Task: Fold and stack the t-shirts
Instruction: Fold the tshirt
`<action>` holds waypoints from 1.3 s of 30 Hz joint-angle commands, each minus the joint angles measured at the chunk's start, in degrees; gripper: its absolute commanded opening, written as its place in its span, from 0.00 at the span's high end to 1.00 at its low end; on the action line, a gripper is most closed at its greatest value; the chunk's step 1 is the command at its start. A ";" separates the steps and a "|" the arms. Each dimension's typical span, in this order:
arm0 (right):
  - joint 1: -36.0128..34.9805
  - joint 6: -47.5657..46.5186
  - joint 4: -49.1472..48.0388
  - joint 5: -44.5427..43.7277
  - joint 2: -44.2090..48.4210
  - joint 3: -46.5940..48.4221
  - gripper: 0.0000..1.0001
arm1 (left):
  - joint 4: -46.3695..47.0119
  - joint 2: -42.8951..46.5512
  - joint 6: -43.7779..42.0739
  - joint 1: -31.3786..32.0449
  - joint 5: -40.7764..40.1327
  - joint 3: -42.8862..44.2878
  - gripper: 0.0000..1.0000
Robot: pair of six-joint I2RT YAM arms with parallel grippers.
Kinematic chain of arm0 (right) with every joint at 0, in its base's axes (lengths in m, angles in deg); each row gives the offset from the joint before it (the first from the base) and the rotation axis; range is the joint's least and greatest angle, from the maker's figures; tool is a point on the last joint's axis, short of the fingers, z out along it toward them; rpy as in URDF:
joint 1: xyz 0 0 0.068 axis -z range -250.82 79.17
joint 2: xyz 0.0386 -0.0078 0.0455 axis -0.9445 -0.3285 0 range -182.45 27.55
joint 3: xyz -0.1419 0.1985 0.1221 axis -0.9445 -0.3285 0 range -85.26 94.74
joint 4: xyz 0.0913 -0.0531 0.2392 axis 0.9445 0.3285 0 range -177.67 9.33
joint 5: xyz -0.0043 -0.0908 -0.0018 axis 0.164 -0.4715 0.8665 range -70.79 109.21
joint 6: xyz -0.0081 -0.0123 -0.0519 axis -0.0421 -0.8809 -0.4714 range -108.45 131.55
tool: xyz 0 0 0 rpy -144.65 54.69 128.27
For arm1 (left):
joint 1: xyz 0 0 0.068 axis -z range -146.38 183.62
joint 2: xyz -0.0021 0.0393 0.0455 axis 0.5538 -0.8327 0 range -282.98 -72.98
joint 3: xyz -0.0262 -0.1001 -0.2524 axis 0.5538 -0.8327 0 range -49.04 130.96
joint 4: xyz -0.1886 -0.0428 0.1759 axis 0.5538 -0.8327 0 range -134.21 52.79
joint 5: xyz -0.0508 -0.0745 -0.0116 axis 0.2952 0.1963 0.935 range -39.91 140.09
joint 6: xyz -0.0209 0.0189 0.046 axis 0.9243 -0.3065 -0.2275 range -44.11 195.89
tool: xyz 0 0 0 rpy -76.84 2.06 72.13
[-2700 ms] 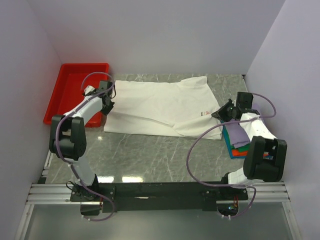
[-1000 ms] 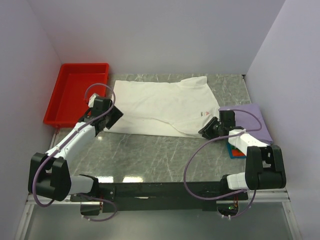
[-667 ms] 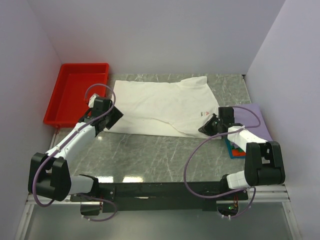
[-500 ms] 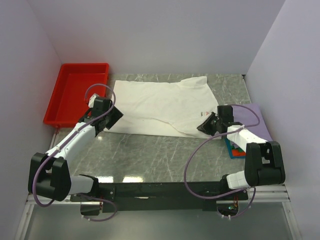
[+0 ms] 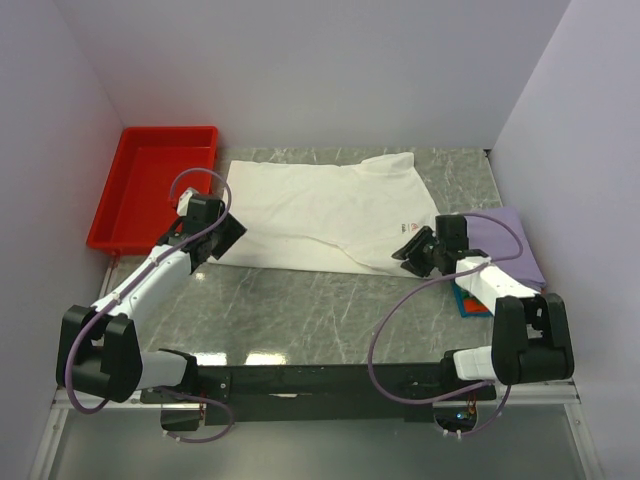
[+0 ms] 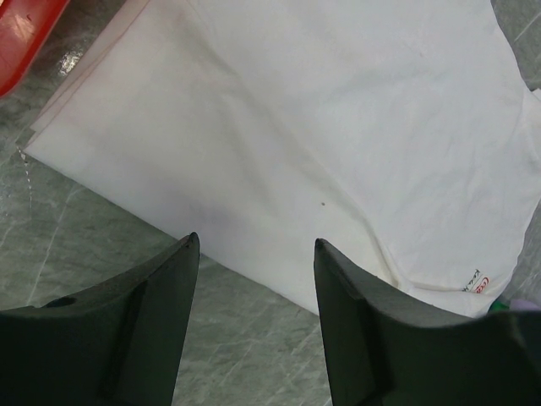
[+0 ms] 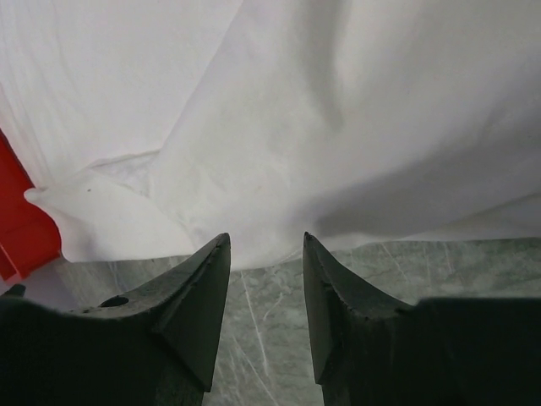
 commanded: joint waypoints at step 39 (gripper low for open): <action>-3.48 -2.55 8.97 -4.76 -23.00 31.43 1.00 | 2.15 -2.93 -0.67 0.26 0.93 1.26 0.39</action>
